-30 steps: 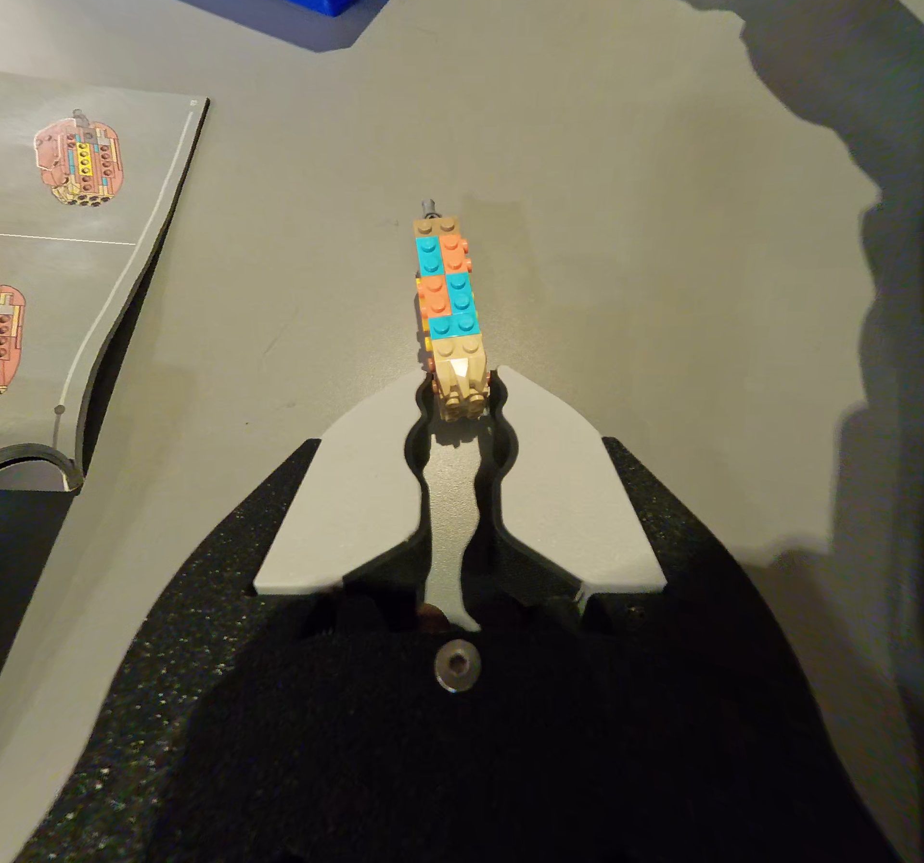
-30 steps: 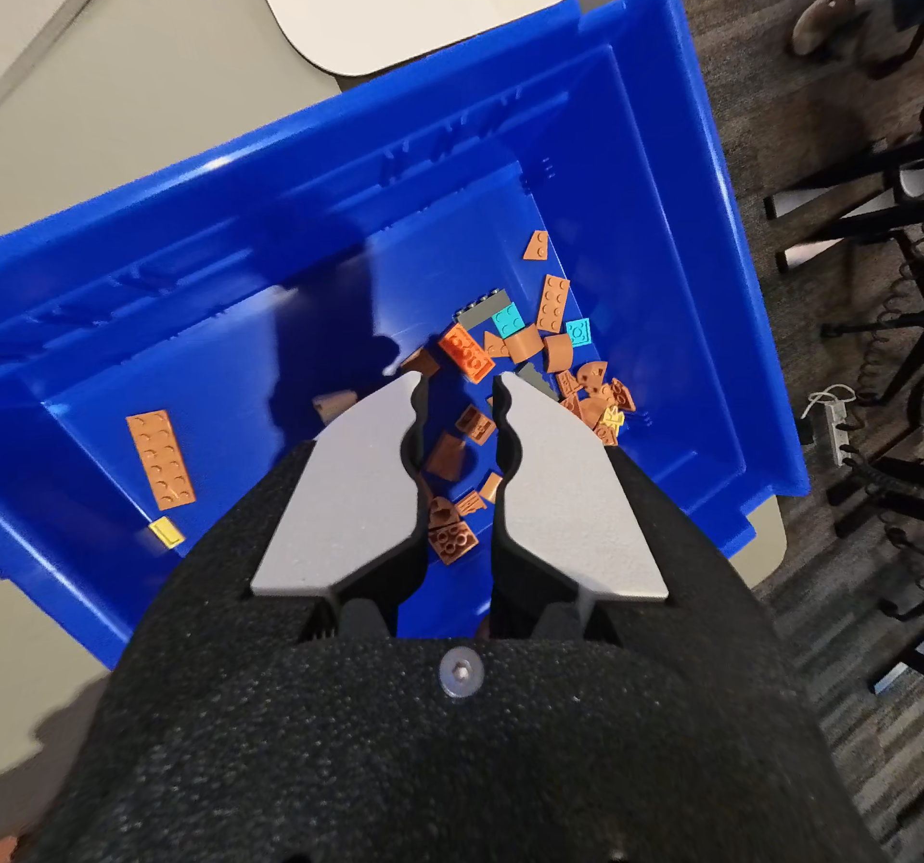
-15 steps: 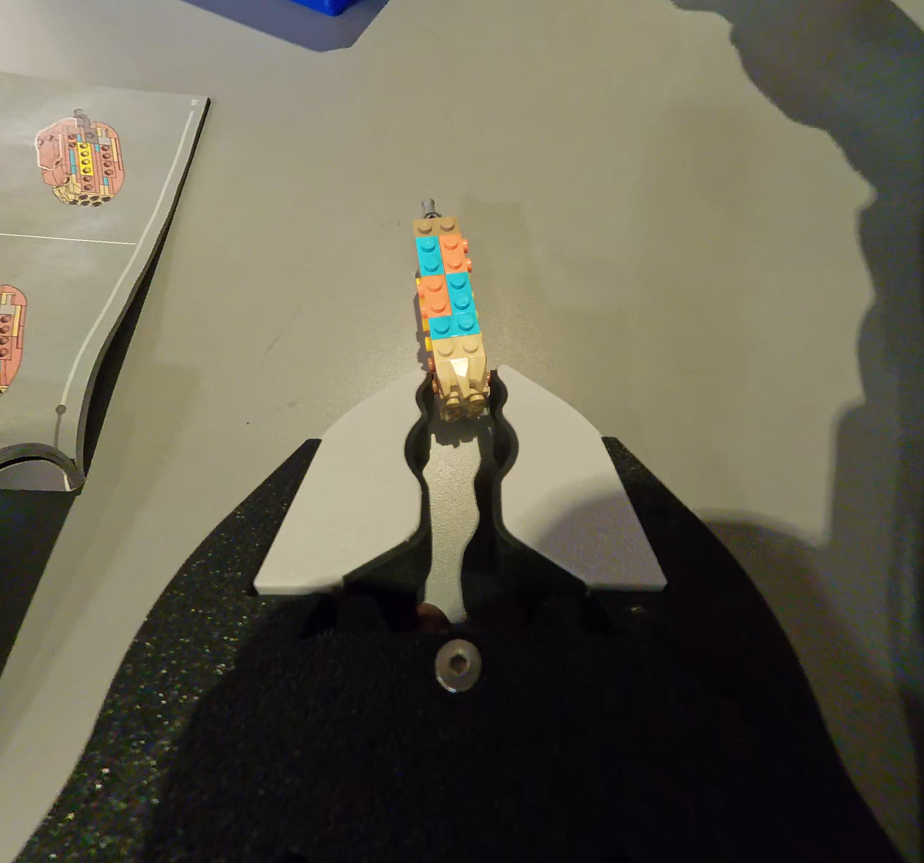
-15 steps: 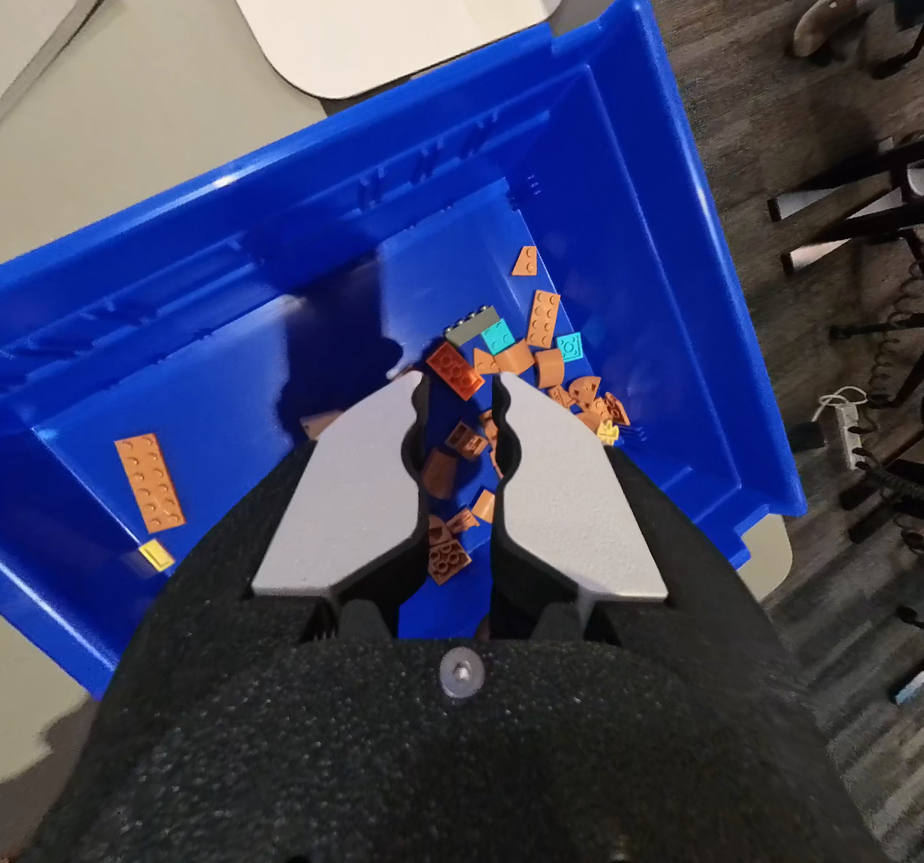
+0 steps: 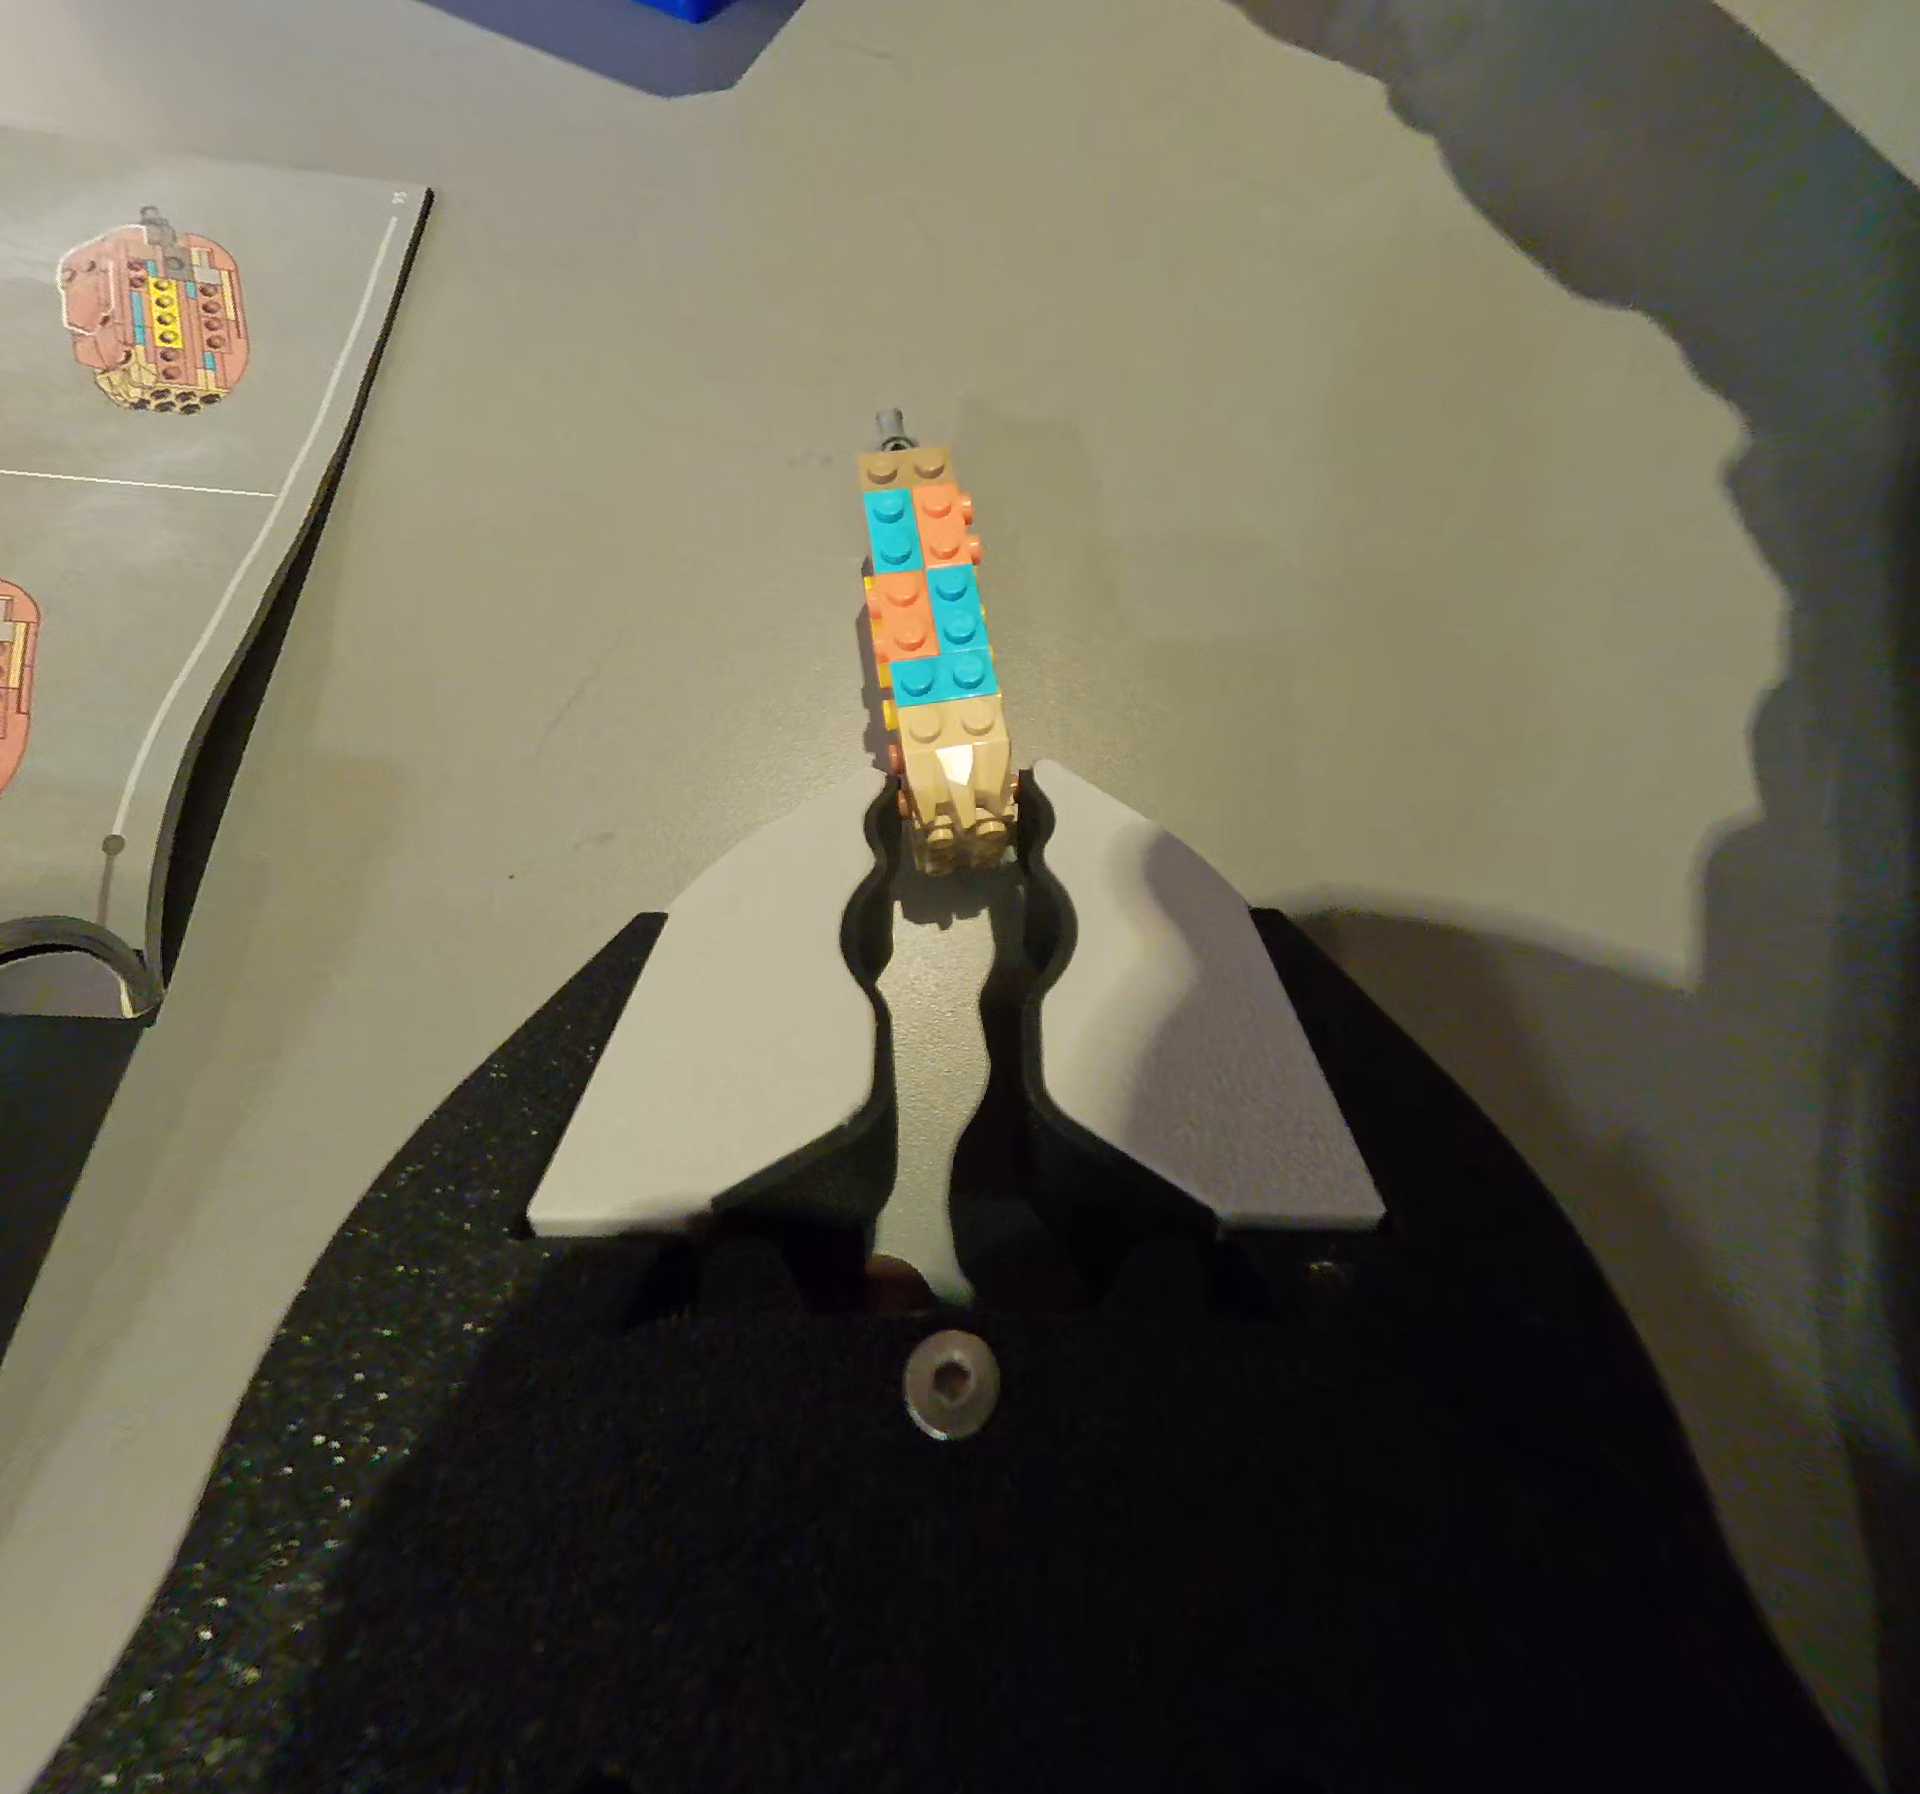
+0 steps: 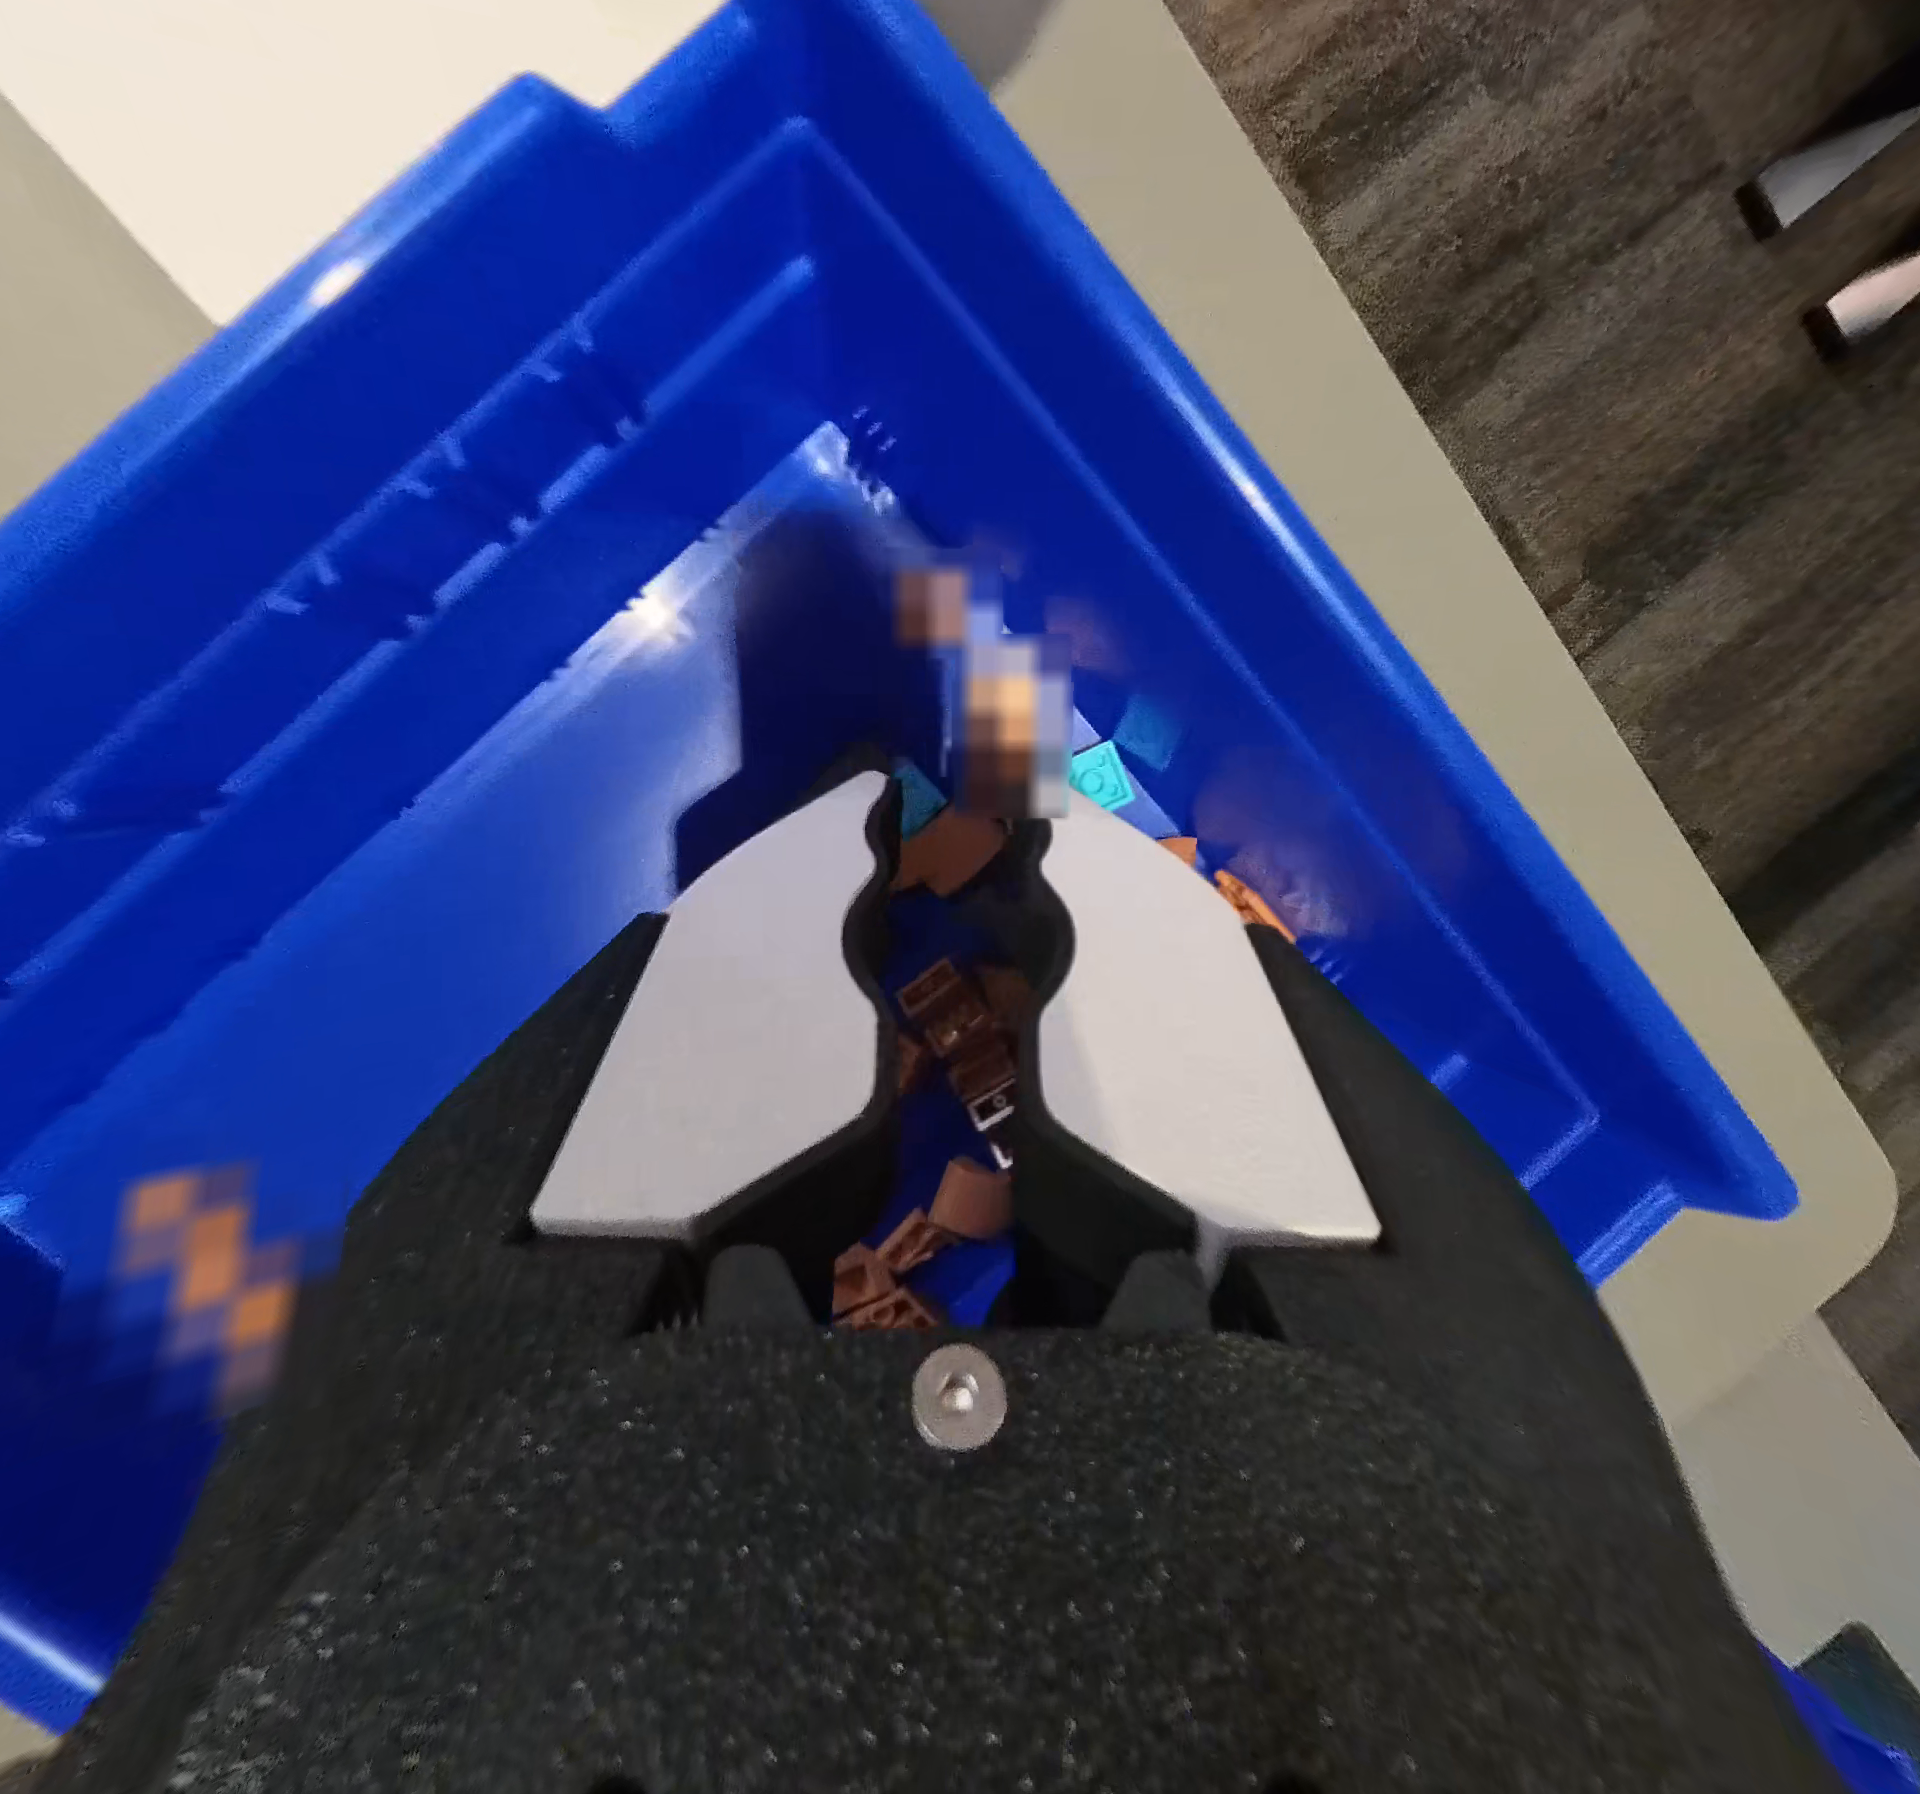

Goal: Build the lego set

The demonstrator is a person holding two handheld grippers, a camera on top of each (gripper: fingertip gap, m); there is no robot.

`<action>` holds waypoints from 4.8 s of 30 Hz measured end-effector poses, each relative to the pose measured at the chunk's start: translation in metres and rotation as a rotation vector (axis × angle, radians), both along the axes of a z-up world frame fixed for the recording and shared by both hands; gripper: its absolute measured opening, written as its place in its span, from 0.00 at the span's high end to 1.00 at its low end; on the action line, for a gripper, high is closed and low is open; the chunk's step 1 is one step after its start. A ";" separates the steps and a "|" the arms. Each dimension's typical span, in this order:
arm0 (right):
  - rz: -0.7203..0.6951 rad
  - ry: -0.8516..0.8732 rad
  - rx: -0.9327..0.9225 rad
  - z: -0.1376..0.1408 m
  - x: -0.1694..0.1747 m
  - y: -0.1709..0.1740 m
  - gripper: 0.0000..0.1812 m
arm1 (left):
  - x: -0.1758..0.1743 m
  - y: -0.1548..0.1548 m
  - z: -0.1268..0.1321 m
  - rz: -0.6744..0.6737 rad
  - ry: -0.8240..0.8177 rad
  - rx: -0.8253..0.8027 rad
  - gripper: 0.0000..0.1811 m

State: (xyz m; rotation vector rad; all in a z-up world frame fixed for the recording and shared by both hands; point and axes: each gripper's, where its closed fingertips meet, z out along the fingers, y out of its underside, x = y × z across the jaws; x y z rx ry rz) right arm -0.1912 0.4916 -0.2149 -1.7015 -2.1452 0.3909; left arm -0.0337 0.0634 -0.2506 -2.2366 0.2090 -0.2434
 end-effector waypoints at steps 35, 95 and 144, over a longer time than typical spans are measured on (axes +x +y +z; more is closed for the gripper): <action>0.038 -0.160 -0.038 -0.045 -0.012 0.006 0.87 | 0.002 -0.001 0.000 -0.013 0.014 0.002 0.88; 0.104 -0.174 -0.032 -0.049 -0.008 -0.015 0.91 | 0.003 -0.001 0.000 -0.023 0.005 0.002 0.88; 0.324 -0.273 0.284 -0.038 0.012 0.009 0.81 | 0.004 -0.001 -0.001 -0.030 -0.002 -0.002 0.88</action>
